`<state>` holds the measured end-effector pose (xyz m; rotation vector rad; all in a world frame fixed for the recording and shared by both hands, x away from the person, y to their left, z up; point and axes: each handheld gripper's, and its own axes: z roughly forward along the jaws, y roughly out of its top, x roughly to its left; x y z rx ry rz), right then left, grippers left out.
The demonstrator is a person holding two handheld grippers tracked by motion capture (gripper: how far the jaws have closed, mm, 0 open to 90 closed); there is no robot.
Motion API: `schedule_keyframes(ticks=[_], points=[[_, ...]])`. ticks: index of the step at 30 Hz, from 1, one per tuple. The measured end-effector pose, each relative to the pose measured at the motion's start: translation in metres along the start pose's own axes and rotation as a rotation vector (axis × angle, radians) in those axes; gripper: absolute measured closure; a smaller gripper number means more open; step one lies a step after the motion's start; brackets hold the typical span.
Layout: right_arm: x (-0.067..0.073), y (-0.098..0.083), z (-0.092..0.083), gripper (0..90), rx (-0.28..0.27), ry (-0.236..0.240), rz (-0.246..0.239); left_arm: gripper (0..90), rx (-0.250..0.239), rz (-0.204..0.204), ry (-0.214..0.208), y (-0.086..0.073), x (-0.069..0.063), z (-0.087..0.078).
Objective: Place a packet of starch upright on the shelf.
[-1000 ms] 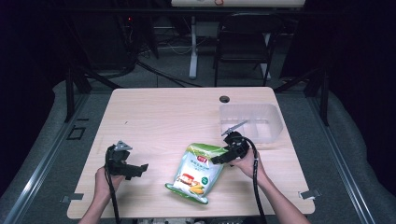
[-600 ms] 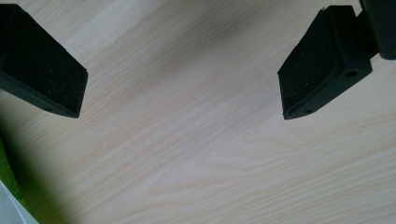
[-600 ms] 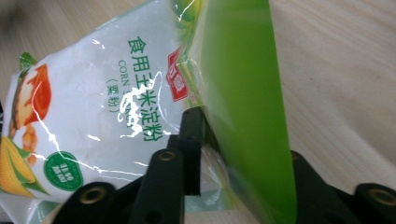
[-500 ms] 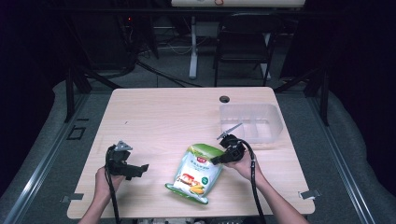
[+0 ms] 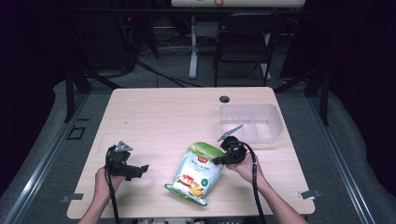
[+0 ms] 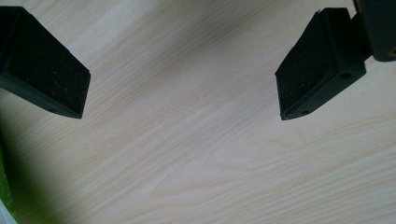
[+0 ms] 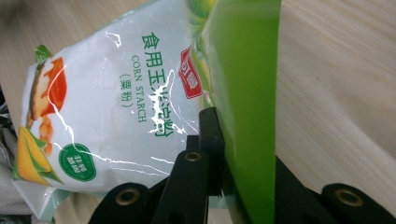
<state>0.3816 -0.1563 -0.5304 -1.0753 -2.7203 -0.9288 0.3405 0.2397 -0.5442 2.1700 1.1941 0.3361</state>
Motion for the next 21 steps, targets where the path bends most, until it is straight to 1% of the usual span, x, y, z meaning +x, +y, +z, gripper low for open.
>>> schedule_keyframes(ticks=[1, 3, 6, 11, 14, 16, 18, 21], points=[[0.002, 0.000, -0.002, 89.9, -0.014, 0.000, -0.004, 3.2, 0.004, 0.001, 0.000, 0.000, 0.000, 0.000], [0.004, 0.001, -0.005, 89.8, -0.026, 0.000, -0.011, 3.2, 0.005, 0.000, -0.004, 0.000, 0.000, 0.000], [0.005, 0.000, -0.009, 89.7, -0.052, 0.004, -0.007, 3.2, 0.004, -0.001, -0.003, 0.000, 0.000, 0.001], [0.007, 0.000, -0.014, 90.0, -0.059, -0.002, -0.008, 3.2, 0.004, 0.001, -0.001, 0.000, 0.000, 0.000], [0.007, 0.000, -0.018, 90.0, -0.076, 0.022, -0.003, 3.2, 0.005, 0.002, -0.005, 0.000, 0.000, 0.000], [0.008, -0.001, -0.021, 90.0, -0.074, 0.013, -0.015, 3.2, 0.005, 0.005, -0.006, 0.000, 0.000, 0.000], [0.009, -0.001, -0.024, 90.0, -0.083, 0.019, -0.013, 3.2, 0.005, 0.005, -0.009, 0.000, 0.000, 0.000], [0.010, 0.000, -0.028, 90.0, -0.088, 0.014, -0.017, 3.2, 0.006, 0.006, -0.009, 0.000, 0.000, 0.000]])
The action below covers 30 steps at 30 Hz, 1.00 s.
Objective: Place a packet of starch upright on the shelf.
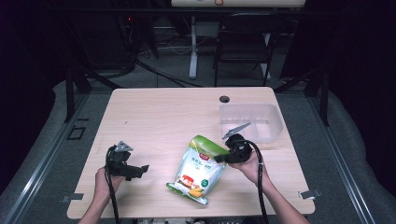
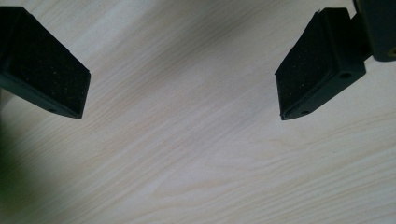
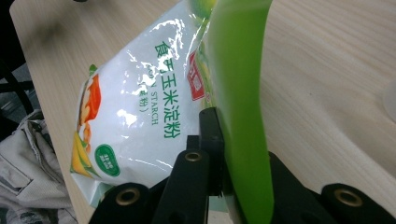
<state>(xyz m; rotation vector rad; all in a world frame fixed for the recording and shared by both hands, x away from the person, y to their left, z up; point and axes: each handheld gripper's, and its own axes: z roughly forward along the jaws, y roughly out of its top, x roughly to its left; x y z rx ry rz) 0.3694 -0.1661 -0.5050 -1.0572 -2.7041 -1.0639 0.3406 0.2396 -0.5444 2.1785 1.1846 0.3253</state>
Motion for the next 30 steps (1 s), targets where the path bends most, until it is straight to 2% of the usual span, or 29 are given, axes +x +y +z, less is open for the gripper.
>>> schedule_keyframes(ticks=[14, 17, 22, 30], points=[[0.009, -0.001, -0.024, 90.0, -0.046, -0.025, 0.001, 3.3, -0.015, 0.008, 0.007, 0.000, 0.000, -0.001], [0.009, 0.000, -0.028, 90.0, -0.051, -0.029, -0.014, 3.3, -0.017, 0.009, 0.009, 0.000, 0.000, -0.001], [0.010, 0.002, -0.036, 90.0, -0.066, -0.035, -0.005, 3.3, -0.017, 0.011, 0.008, 0.000, -0.001, -0.002], [0.018, 0.006, -0.046, 90.0, -0.078, -0.042, -0.035, 3.4, -0.013, 0.009, 0.007, 0.000, -0.001, -0.002]])
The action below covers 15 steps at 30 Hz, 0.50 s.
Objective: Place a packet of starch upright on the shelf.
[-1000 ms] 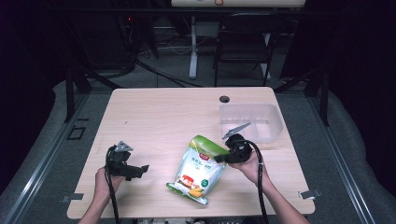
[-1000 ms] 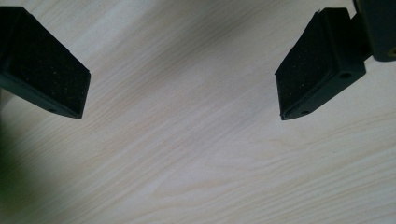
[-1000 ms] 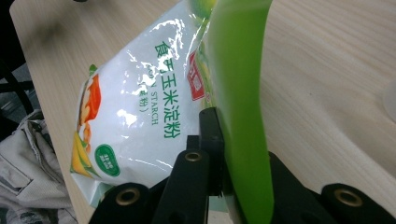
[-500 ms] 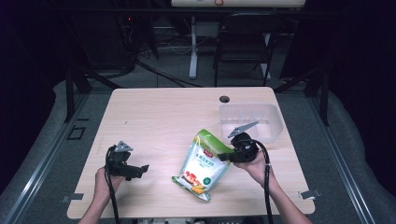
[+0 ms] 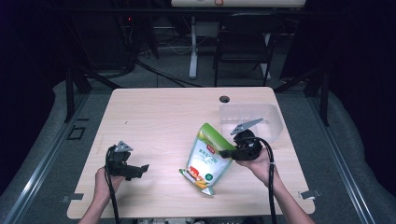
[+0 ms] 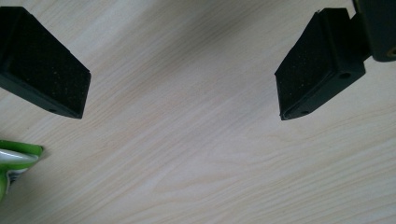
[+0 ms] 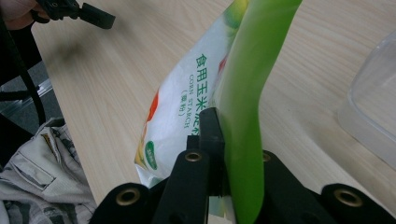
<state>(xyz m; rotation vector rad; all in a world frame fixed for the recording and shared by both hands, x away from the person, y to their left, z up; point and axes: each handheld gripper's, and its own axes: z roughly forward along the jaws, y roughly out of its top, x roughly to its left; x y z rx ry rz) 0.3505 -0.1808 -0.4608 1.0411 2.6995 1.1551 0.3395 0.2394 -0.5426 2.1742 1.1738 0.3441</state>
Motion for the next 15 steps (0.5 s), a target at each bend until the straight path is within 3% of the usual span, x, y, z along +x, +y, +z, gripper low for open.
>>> schedule_keyframes(ticks=[15], points=[[0.010, 0.008, -0.017, 90.0, -0.021, 0.004, -0.023, 3.4, -0.003, 0.003, 0.000, 0.000, -0.001, 0.001]])
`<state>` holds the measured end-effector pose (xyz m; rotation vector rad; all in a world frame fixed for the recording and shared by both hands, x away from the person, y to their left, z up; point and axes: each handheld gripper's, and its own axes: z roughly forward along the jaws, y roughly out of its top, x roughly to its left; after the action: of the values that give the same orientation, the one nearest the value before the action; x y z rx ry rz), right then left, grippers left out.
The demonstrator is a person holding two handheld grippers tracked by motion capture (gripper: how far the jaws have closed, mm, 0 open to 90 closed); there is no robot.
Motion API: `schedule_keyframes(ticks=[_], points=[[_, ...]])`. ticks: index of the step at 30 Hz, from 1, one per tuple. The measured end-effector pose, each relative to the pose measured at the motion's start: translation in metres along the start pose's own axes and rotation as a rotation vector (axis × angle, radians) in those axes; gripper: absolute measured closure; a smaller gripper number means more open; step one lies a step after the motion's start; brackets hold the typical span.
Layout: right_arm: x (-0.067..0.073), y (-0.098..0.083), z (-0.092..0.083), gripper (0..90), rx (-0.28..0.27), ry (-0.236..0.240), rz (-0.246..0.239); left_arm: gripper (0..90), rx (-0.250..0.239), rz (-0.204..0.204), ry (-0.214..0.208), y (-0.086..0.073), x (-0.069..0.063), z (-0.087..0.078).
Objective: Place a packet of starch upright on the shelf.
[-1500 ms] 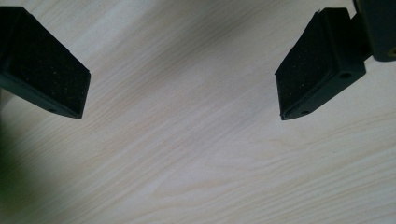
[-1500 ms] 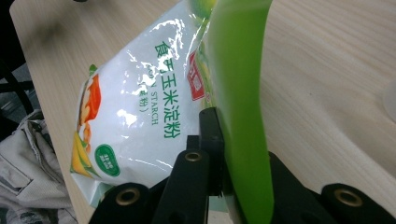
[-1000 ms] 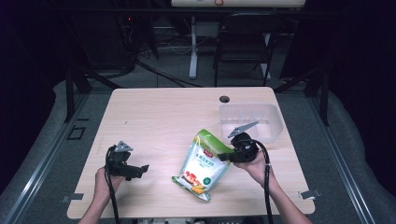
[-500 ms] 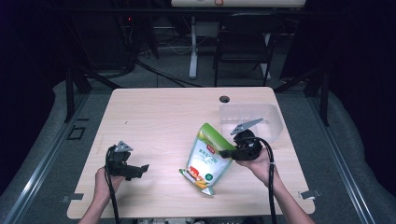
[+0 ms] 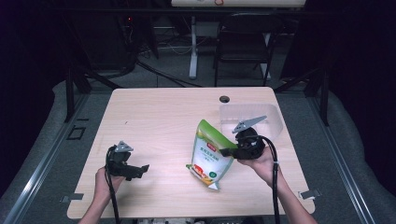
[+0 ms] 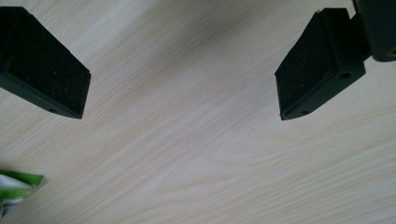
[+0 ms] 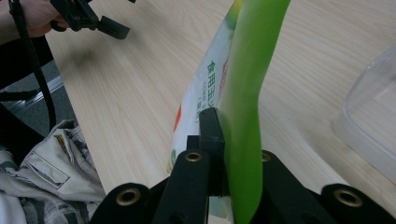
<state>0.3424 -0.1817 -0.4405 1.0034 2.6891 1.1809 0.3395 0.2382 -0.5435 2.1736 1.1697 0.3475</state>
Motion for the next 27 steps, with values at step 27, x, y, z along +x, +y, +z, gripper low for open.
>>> schedule_keyframes(ticks=[27], points=[[-0.017, -0.015, -0.053, 90.0, -0.065, -0.095, 0.063, 2.8, 0.010, 0.006, -0.016, 0.000, 0.000, 0.001]])
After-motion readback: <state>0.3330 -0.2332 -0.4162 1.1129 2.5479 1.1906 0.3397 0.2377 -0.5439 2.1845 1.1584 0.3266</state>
